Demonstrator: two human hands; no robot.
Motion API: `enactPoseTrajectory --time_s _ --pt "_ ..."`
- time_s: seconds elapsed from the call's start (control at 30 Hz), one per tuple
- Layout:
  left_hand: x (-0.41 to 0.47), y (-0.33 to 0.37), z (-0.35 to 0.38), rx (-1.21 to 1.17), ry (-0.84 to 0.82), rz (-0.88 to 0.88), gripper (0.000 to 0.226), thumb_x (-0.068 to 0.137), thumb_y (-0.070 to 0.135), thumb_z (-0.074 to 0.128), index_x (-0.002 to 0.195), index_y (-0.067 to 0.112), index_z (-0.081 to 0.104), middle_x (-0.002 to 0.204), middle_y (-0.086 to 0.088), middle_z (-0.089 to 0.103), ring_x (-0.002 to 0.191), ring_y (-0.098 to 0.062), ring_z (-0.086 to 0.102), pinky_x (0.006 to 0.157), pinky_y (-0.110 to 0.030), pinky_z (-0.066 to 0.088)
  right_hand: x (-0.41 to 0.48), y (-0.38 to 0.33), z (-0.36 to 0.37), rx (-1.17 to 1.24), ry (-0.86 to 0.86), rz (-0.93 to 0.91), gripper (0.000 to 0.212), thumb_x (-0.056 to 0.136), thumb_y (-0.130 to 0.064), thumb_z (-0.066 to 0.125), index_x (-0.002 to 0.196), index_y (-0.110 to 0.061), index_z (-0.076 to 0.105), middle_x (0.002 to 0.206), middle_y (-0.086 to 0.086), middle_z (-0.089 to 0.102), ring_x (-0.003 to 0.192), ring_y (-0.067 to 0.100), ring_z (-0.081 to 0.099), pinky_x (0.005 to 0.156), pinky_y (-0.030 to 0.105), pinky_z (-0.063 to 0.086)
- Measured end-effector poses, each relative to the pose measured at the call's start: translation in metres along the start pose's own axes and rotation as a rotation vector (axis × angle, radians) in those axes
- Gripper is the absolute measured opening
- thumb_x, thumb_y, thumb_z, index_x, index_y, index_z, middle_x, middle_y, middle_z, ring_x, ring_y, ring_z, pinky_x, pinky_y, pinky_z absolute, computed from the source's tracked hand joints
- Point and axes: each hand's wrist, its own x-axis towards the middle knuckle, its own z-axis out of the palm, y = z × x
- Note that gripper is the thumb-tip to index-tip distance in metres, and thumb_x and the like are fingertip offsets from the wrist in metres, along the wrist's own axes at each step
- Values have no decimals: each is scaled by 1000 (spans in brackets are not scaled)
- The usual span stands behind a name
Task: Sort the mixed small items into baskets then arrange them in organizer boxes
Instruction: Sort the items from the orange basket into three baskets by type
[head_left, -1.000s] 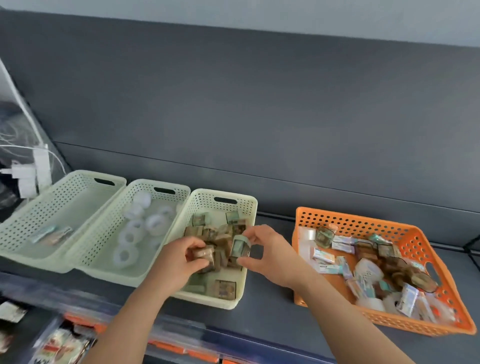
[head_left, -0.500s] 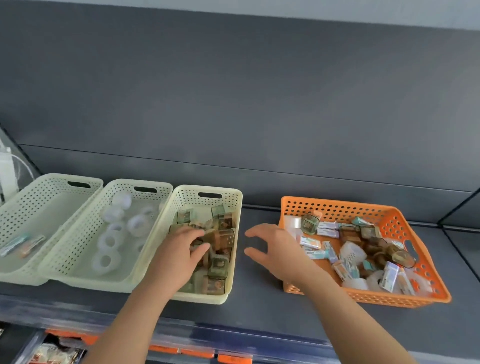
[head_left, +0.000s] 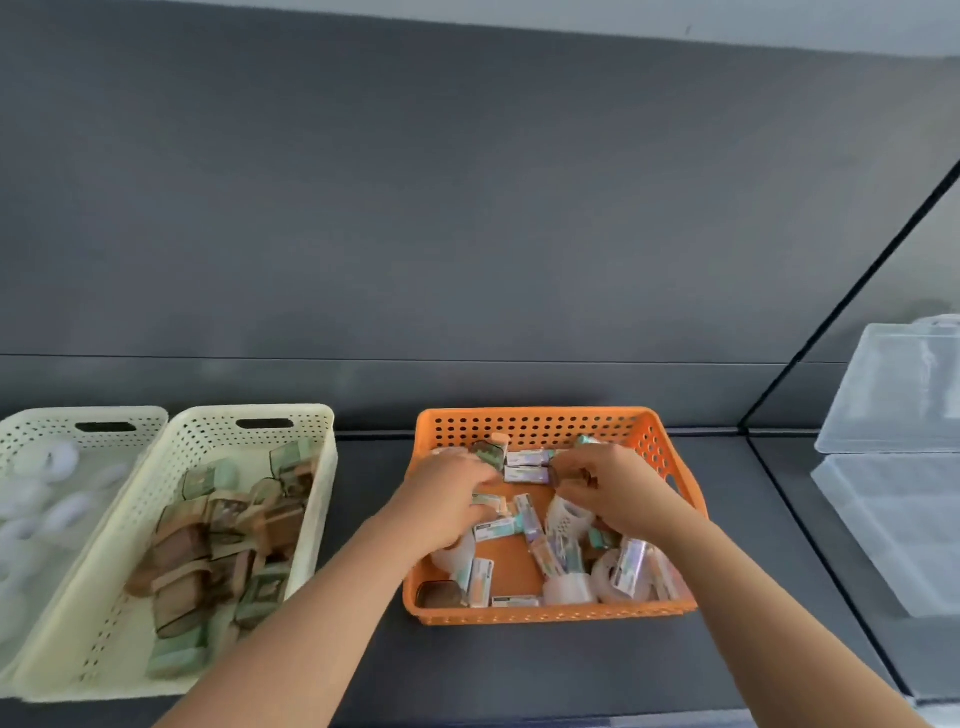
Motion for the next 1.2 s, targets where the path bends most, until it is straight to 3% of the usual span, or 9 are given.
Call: enactPoseTrajectory --time_s 0.13,0.23,0.37,0.5,0.57,0.7,0.83,0.97,1.2 --pt "24 -2 17 206 -96 -87 40 81 39 70 120 34 62 117 4 59 115 -21 50 96 -34 42 13 8 1 19 -93 -50 31 90 -22 61 120 -20 63 105 -5 68 73 -1 60 67 12 44" --pt "26 -1 13 104 -84 -93 25 85 31 67 109 33 63 111 9 59 109 -15 52 89 -27 44 25 7 1 -27 -186 -119 33 89 -21 61 123 -19 63 112 -4 66 77 2 55 76 19 45" --pt "10 1 -5 -107 -24 -159 12 92 23 56 93 33 50 91 14 56 78 -8 55 61 -23 45 43 5 14 -115 -310 -204 35 86 -23 65 121 -22 63 107 -3 67 89 13 58 82 27 50" --pt "-5 9 -13 -204 55 -188 9 96 26 49 99 32 43 81 9 56 67 -9 55 55 -23 41 51 5 22 -258 -340 -249 42 88 -31 64 129 -27 57 128 -5 60 121 17 42 105 38 39" --pt "-7 12 -12 -227 54 -203 5 97 29 46 101 31 44 81 11 53 67 -6 52 54 -17 34 52 6 22 -274 -350 -261 42 88 -32 64 129 -29 57 128 -6 59 123 18 39 107 40 36" --pt "0 13 -2 -216 -18 -231 18 85 36 66 93 25 54 86 9 57 77 -8 57 63 -24 46 54 8 16 -217 -369 -268 34 85 -30 67 118 -23 62 118 -3 60 111 16 47 98 33 41" --pt "15 16 11 -39 -57 -231 24 74 36 77 81 24 57 83 9 56 80 -13 54 60 -25 39 52 18 0 -39 -322 -230 15 82 -23 71 97 -23 67 100 -7 64 92 10 59 79 23 50" --pt "25 21 22 93 -79 -248 35 73 35 78 105 28 67 96 7 63 91 -17 56 71 -25 44 43 29 -9 92 -235 -194 12 80 -20 74 90 -25 69 84 -14 59 78 4 56 67 15 45" --pt "32 21 27 219 -149 -322 49 71 44 77 115 25 64 106 1 61 104 -23 54 83 -32 46 37 34 -9 158 -191 -187 14 83 -12 69 89 -25 67 77 -15 58 66 0 53 57 12 40"
